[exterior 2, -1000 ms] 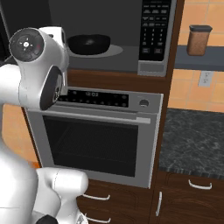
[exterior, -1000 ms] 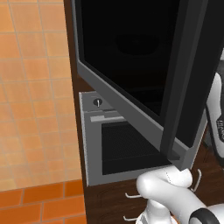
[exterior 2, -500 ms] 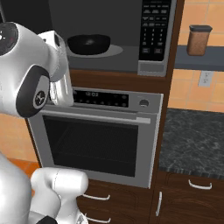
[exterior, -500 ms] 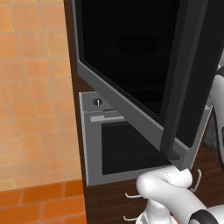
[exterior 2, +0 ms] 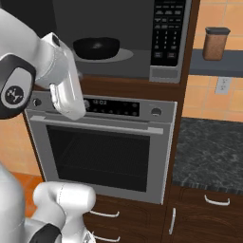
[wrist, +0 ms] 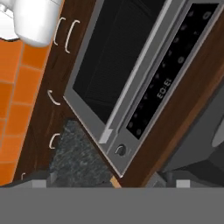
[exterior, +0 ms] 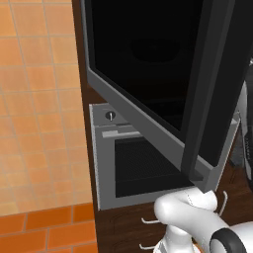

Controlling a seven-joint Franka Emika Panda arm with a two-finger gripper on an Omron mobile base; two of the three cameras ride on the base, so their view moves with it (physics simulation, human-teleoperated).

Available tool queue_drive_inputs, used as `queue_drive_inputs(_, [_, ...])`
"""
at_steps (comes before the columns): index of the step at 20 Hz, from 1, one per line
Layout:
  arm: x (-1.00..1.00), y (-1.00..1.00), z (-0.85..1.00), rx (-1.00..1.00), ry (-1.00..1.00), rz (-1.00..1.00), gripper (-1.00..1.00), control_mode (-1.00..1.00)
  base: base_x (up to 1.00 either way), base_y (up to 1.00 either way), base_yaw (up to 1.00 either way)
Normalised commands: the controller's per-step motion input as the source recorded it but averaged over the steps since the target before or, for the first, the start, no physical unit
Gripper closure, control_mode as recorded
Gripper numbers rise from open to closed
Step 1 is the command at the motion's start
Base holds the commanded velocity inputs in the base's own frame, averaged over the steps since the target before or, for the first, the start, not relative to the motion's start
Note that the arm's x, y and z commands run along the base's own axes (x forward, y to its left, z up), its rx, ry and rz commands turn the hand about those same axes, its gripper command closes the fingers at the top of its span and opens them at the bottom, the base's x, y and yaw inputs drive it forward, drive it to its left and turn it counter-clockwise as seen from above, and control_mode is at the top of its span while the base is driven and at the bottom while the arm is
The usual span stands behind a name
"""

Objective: Open the microwave, place the bowl with waffle inside the microwave, then close the microwave door and turn it on.

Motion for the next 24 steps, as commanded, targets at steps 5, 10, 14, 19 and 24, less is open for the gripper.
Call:
queue_drive_inputs(5, [-0.13,-0.15,-0.41,-0.2,-0.06,-0.04,-1.0,-1.0,0.0,0.0,0.0])
queue_drive_inputs(10, [-0.17,-0.26,-0.65,-0.19,-0.07,-0.08,-1.0,-1.0,0.0,0.0,0.0])
queue_drive_inputs(14, [-0.35,-0.42,-0.2,-0.12,-0.07,-0.08,-1.0,-1.0,0.0,0.0,0.0])
queue_drive_inputs(19, [-0.35,-0.44,-0.03,-0.11,-0.01,-0.07,-1.0,-1.0,0.0,0.0,0.0])
queue_drive_inputs(24, [-0.18,-0.32,-0.11,-0.15,0.0,-0.09,-1.0,-1.0,0.0,0.0,0.0])
